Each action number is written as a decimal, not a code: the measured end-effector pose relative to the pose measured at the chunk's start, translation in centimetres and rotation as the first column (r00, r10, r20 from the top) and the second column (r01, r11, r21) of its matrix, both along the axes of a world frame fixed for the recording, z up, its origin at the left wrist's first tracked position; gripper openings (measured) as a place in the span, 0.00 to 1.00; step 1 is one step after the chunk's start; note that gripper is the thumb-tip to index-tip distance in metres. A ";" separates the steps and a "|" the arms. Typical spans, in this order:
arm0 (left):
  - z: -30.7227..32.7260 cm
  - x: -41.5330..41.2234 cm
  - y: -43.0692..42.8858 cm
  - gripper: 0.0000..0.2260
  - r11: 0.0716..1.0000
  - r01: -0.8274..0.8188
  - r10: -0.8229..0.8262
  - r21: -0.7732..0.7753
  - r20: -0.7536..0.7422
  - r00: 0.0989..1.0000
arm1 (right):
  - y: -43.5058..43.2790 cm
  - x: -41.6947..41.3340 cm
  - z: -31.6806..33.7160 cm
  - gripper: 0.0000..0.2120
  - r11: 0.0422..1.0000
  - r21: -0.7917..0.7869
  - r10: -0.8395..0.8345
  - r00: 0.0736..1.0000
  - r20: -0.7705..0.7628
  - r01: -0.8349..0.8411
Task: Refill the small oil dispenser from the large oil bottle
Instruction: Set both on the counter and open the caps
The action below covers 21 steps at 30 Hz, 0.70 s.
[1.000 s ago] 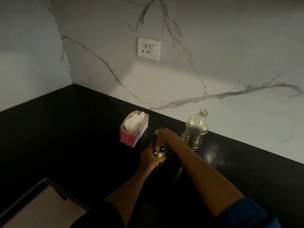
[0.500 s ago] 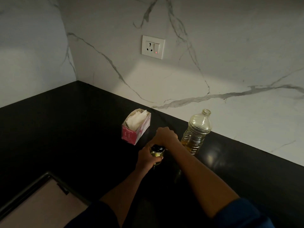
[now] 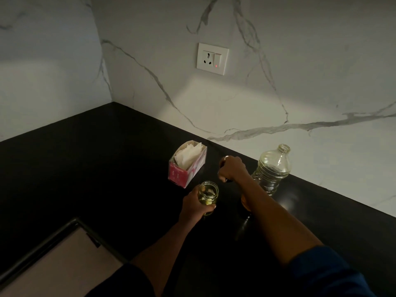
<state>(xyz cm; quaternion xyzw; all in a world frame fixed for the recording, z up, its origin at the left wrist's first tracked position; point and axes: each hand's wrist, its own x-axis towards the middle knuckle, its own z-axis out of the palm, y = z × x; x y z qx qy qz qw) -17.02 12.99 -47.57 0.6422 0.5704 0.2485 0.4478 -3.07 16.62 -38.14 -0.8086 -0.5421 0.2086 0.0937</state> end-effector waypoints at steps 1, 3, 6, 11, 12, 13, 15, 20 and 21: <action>0.0 -0.1 0.1 0.36 1.000 0.000 0.000 0.001 0.002 1.000 | 0.1 0.1 -0.6 0.24 1.000 0.003 -0.025 1.000 -0.010 0.025; 0.0 -0.4 0.2 0.36 1.000 -0.009 0.009 0.006 0.008 1.000 | 0.3 0.1 -2.0 0.25 0.999 -0.010 -0.049 0.999 -0.024 0.049; -0.1 -0.6 0.4 0.35 1.000 -0.014 0.014 0.015 0.014 1.000 | 0.3 0.0 -4.0 0.23 0.996 -0.079 -0.039 0.999 -0.038 0.036; 0.0 -1.0 0.5 0.34 0.999 -0.020 0.018 0.041 0.033 0.999 | -0.1 -0.1 -6.3 0.21 0.987 -0.162 0.005 0.999 -0.033 -0.010; 0.0 -1.1 0.5 0.33 0.999 -0.015 0.013 0.045 0.031 0.999 | -0.2 -0.1 -6.5 0.22 0.984 -0.178 0.014 1.000 -0.018 -0.017; 0.0 -1.1 0.5 0.33 0.999 -0.011 0.010 0.049 0.030 1.000 | -0.3 -0.2 -6.7 0.22 0.980 -0.195 0.026 1.000 -0.002 -0.026; 0.0 -1.1 0.4 0.33 0.999 -0.011 0.009 0.053 0.033 0.999 | -0.4 -0.1 -7.0 0.23 0.975 -0.216 0.052 0.998 0.029 -0.045; 0.2 -1.0 0.4 0.34 0.999 -0.002 0.002 0.047 0.014 1.000 | -0.8 0.0 -7.5 0.28 0.977 -0.206 0.062 0.997 0.049 -0.051; 0.3 -1.0 0.4 0.34 0.999 -0.001 0.001 0.051 0.011 1.000 | -0.9 0.1 -7.7 0.31 0.980 -0.192 0.057 0.997 0.046 -0.047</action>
